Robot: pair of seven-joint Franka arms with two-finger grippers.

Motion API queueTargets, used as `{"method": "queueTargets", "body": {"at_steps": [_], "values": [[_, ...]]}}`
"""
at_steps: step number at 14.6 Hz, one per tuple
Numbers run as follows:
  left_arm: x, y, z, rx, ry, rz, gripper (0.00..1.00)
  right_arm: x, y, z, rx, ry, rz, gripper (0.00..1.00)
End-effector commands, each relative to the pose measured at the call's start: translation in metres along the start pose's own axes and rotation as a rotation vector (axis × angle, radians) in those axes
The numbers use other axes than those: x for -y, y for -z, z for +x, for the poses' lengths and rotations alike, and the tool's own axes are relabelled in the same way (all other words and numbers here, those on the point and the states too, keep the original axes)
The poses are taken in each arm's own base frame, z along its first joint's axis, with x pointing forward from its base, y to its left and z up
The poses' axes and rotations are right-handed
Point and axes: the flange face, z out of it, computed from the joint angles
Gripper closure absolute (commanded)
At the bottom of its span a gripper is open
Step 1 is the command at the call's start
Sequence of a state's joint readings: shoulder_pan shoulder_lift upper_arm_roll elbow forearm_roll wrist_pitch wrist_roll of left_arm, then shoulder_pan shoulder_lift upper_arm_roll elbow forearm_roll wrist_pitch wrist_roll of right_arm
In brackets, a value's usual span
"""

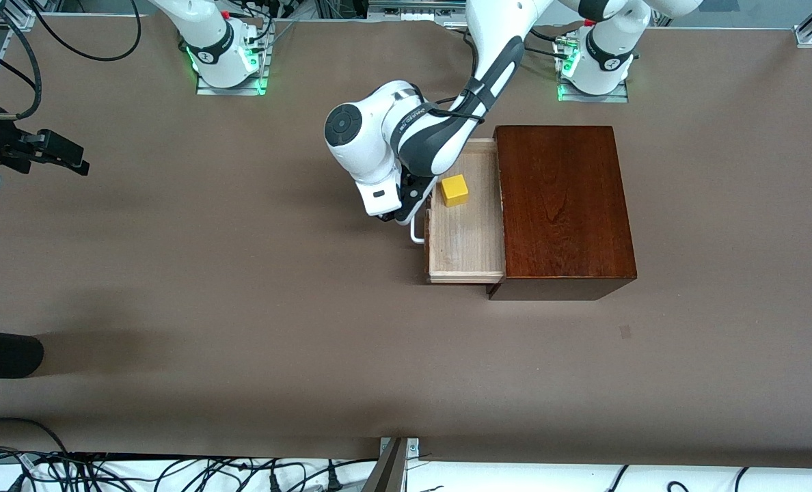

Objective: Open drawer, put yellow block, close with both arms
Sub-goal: 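Push the drawer shut by its handle with the left gripper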

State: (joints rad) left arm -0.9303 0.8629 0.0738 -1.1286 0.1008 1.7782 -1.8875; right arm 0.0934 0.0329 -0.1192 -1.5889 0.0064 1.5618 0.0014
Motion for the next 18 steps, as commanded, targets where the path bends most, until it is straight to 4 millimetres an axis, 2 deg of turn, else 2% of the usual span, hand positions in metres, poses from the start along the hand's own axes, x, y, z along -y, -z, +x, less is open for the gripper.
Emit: {"method": "queueTargets", "body": {"at_steps": [1, 5, 7, 10, 12, 18], "values": [[-0.002, 0.009, 0.012, -0.068, 0.011, -0.012, 1.0, -0.002, 0.003, 0.0, -0.009, -0.014, 0.017, 0.0], [0.007, 0.005, 0.021, -0.091, -0.04, 0.069, 1.0, -0.001, 0.003, 0.0, -0.011, -0.013, 0.017, 0.0], [0.01, -0.003, 0.032, -0.095, -0.035, 0.097, 1.0, -0.002, 0.002, 0.0, -0.008, -0.014, 0.017, 0.0], [0.011, 0.003, 0.044, -0.087, -0.045, 0.095, 1.0, -0.002, 0.003, 0.0, -0.009, -0.014, 0.017, 0.0], [0.009, 0.001, 0.057, -0.082, -0.043, 0.101, 1.0, -0.001, 0.003, 0.0, -0.009, -0.013, 0.017, 0.0], [0.029, -0.006, 0.088, -0.062, -0.1, 0.112, 1.0, 0.0, 0.002, 0.0, -0.008, -0.011, 0.017, 0.0]]}}
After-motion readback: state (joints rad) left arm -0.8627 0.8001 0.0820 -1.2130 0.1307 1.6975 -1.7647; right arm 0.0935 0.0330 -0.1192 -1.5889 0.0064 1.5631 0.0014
